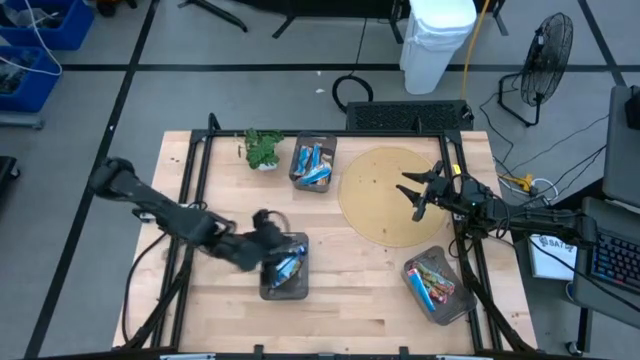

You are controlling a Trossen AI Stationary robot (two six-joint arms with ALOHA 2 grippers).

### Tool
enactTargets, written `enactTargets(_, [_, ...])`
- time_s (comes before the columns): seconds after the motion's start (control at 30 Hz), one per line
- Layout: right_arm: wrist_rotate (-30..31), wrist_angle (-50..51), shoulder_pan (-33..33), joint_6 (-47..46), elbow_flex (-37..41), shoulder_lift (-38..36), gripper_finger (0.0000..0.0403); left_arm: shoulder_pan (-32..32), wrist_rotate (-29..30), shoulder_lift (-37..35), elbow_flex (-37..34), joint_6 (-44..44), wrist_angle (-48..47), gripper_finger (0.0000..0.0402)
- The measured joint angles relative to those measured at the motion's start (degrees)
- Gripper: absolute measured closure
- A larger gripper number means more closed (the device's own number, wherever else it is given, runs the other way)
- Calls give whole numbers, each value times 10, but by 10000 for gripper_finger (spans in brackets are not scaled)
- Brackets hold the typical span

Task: Pick and place Granola Bars by type
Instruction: Return to Home Position

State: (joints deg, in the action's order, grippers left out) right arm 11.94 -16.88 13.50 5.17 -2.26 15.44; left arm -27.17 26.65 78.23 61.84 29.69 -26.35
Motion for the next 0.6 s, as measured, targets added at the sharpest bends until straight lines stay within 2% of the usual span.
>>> enactTargets(0.13, [0,0,0,0,0,0,223,-40,127,-45,-18,-96,-11,236])
enactTargets(0.23, [0,0,0,0,0,0,226,-46,215,-73,-49,-108,-22,236])
enactTargets(0.3, [0,0,0,0,0,0,226,-40,250,-97,-82,-108,-19,236])
enactTargets(0.37, [0,0,0,0,0,0,225,-24,261,-124,-124,-100,-19,236])
enactTargets(0.47, [0,0,0,0,0,0,223,10,248,-169,-196,-96,29,236])
enactTargets(0.6, [0,0,0,0,0,0,224,58,153,-231,-267,-166,133,236])
